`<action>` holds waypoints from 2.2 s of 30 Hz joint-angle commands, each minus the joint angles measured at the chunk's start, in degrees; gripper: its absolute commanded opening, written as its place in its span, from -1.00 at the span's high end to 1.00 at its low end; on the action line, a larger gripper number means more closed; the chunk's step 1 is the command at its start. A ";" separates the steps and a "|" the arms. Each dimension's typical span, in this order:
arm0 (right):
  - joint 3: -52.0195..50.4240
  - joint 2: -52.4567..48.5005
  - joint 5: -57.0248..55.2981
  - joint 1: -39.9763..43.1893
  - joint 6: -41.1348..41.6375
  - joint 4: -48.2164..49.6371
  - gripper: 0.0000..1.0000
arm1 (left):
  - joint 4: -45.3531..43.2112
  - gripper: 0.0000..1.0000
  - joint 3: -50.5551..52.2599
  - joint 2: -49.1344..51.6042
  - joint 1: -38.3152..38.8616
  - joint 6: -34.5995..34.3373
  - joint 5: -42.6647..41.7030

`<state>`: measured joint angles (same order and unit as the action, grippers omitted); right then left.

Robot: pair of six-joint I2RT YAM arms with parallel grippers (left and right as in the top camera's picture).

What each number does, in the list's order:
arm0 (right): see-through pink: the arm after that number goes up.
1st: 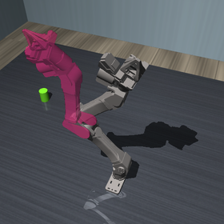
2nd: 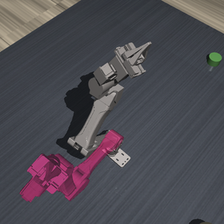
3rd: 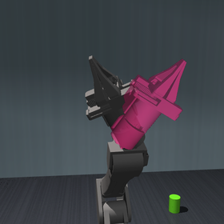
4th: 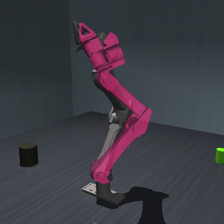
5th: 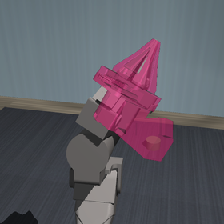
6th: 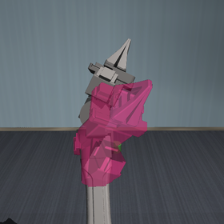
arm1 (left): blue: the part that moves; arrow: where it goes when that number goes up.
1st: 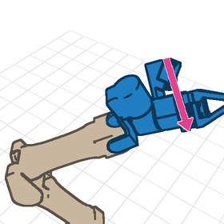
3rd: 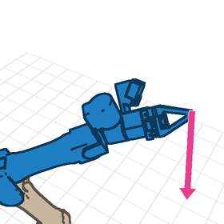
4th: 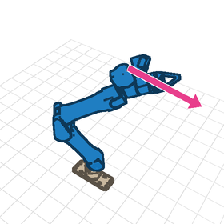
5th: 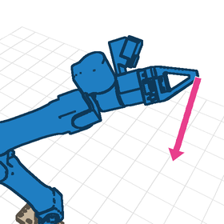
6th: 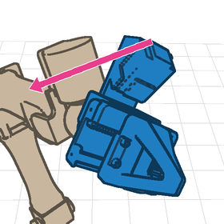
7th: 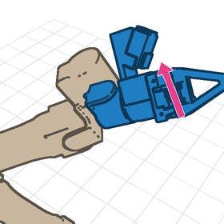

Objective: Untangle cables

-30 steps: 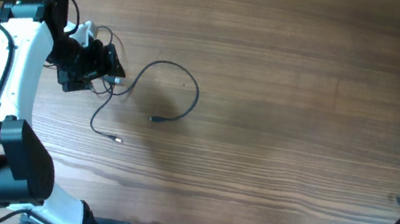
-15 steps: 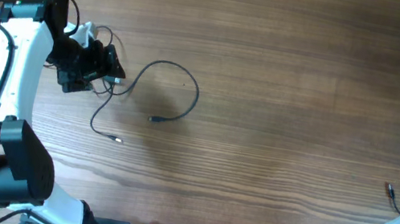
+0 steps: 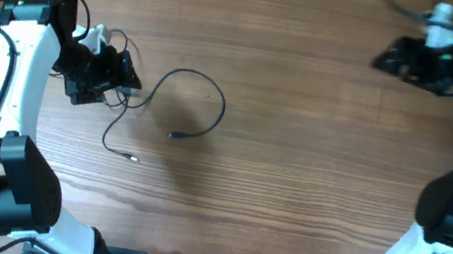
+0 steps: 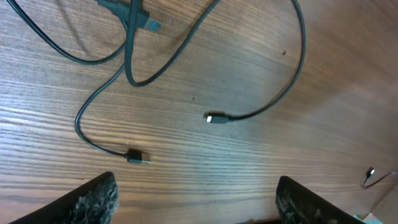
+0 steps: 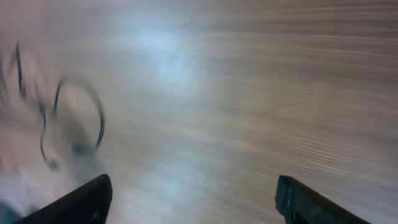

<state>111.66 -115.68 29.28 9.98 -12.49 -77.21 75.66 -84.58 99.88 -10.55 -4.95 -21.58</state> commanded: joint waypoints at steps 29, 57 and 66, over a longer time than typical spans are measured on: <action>-28.13 11.91 -3.69 -51.39 -9.38 37.29 -0.99 | -3.69 -0.51 -3.02 -10.91 4.98 6.19 0.81; -33.11 -16.57 3.06 -59.67 25.55 104.59 -0.85 | 7.34 -0.62 -5.01 -42.40 4.98 2.95 -0.04; -28.30 -21.84 -1.18 -59.63 26.14 107.12 -0.70 | 7.61 -0.60 -5.01 -40.06 5.09 1.27 -2.71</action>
<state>80.75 -134.58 29.45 -49.93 12.82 29.69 83.20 -89.52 59.29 -5.61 -2.04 -22.50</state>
